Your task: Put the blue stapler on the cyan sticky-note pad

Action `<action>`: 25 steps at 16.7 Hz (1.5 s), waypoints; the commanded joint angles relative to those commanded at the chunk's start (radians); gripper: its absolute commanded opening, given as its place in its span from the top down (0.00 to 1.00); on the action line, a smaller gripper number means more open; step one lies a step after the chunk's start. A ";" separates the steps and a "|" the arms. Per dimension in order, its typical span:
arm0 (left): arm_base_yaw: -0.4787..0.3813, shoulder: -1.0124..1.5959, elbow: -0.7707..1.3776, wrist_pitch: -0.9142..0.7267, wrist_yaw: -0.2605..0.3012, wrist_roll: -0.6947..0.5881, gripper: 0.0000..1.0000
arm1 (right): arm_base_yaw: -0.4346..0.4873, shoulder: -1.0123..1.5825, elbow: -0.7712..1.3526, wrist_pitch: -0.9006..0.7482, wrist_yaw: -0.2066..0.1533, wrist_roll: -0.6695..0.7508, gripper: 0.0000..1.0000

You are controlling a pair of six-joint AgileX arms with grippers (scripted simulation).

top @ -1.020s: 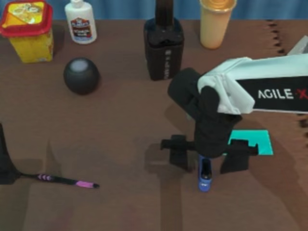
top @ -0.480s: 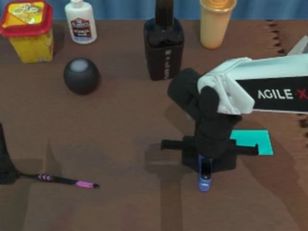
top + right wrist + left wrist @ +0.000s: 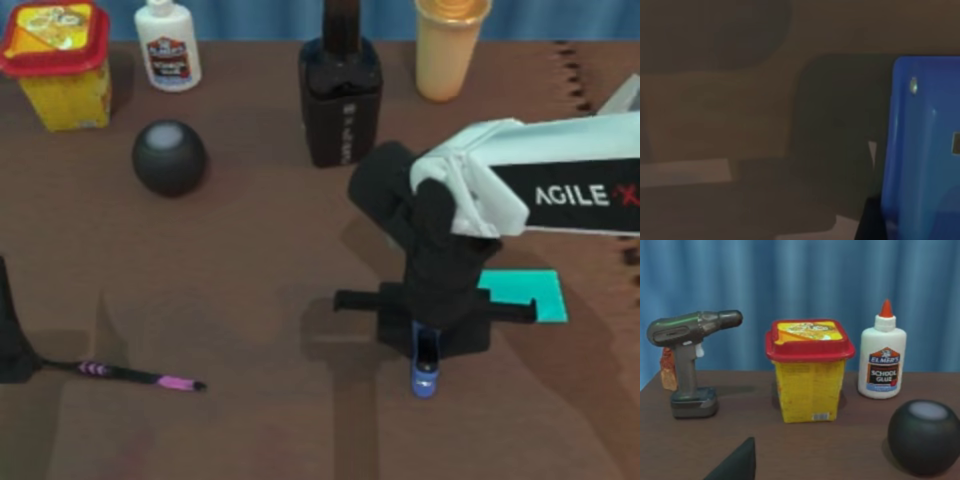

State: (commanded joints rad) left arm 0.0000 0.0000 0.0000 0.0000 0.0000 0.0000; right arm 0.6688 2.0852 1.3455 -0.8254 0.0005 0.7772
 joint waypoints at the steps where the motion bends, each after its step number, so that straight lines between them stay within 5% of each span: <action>1: 0.000 0.000 0.000 0.000 0.000 0.000 0.00 | 0.001 -0.004 0.012 -0.013 0.000 0.000 1.00; 9: 0.000 0.000 0.000 0.000 0.000 0.000 0.00 | 0.007 -0.110 0.216 -0.335 -0.001 -0.003 1.00; 17: 0.000 0.000 0.000 0.000 0.000 0.000 0.00 | -0.001 -0.115 0.236 -0.356 -0.001 -0.034 1.00; 25: 0.000 0.000 0.000 0.000 0.000 0.000 0.00 | -0.072 -0.061 0.303 -0.397 -0.004 -0.540 1.00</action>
State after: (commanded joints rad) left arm 0.0000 0.0000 0.0000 0.0000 0.0000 0.0000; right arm 0.5968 2.0245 1.6486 -1.2229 -0.0031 0.2374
